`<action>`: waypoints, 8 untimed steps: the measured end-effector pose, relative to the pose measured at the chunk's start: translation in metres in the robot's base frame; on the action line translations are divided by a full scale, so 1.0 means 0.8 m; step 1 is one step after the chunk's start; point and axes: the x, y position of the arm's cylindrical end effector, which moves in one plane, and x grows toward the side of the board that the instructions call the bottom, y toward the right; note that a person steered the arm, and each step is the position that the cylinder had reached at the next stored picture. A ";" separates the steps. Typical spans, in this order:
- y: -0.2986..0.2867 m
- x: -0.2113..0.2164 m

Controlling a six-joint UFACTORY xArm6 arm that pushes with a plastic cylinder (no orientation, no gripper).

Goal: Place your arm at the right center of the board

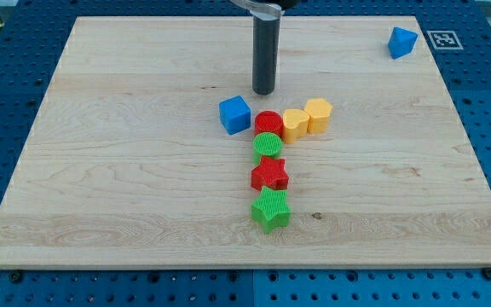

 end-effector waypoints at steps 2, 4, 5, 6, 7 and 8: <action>0.004 0.000; 0.013 0.000; 0.016 0.000; 0.019 0.000; 0.023 0.000; 0.027 0.000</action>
